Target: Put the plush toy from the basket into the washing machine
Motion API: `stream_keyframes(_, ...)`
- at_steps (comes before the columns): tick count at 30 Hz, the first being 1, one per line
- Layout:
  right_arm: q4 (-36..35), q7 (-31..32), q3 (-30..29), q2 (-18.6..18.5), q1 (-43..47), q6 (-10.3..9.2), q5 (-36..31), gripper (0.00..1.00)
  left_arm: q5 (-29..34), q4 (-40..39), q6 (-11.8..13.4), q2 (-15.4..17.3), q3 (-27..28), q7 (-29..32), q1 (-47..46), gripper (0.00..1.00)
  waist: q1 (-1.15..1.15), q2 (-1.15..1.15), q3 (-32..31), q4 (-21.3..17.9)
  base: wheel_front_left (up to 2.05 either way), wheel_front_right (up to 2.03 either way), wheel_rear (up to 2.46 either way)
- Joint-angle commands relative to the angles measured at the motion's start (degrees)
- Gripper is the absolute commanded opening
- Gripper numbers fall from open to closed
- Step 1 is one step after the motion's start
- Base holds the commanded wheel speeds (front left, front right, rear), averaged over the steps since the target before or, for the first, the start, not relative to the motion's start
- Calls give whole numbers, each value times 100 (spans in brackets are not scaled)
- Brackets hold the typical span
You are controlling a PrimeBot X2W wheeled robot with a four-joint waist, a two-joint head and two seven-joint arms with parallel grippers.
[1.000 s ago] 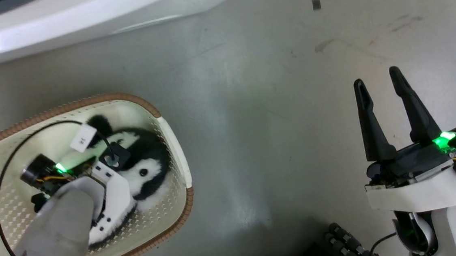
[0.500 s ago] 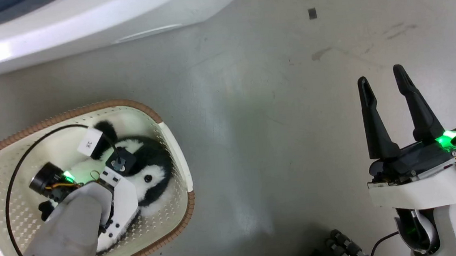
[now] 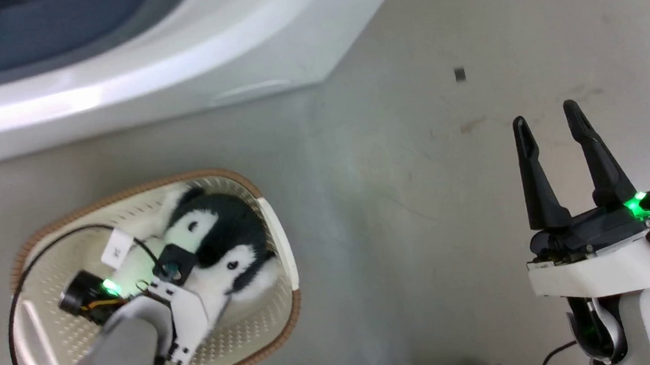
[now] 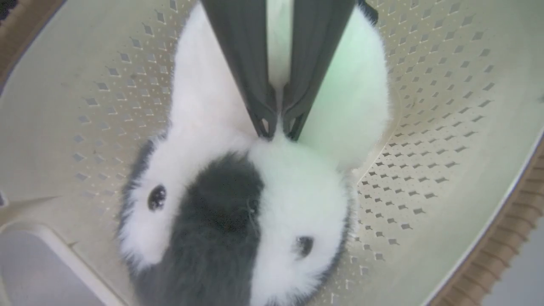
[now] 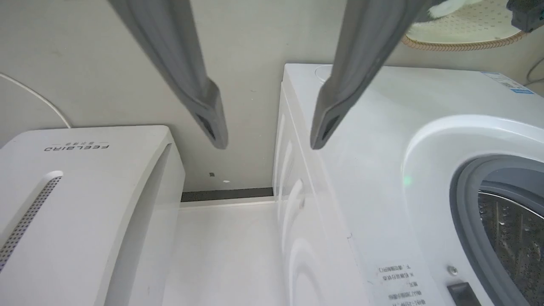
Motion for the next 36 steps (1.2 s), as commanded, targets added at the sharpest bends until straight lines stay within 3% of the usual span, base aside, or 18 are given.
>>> stream_keyframes(1,35,-25,-49,6,57,-5,-39,100,-90,-85,72,-54,79,-101,111,0,0,0,-372,190,0,0,0)
stream_keyframes(6,138,-25,-84,6,207,-5,-147,100,-334,-492,220,-144,296,-185,445,0,0,0,-957,454,0,0,0)
stream_keyframes(22,317,-25,-261,6,772,-5,-382,100,-384,-3581,750,25,1246,-191,2140,0,0,0,-2382,1159,0,0,0)
stream_keyframes(30,298,-25,-232,6,858,-5,-379,100,-103,-5311,884,119,1834,-191,2573,0,0,0,-2554,1236,0,0,0)
stream_keyframes(36,77,-25,-125,6,776,-5,-269,100,-48,-6113,824,414,2338,-192,2423,0,0,0,-2309,1081,0,0,0)
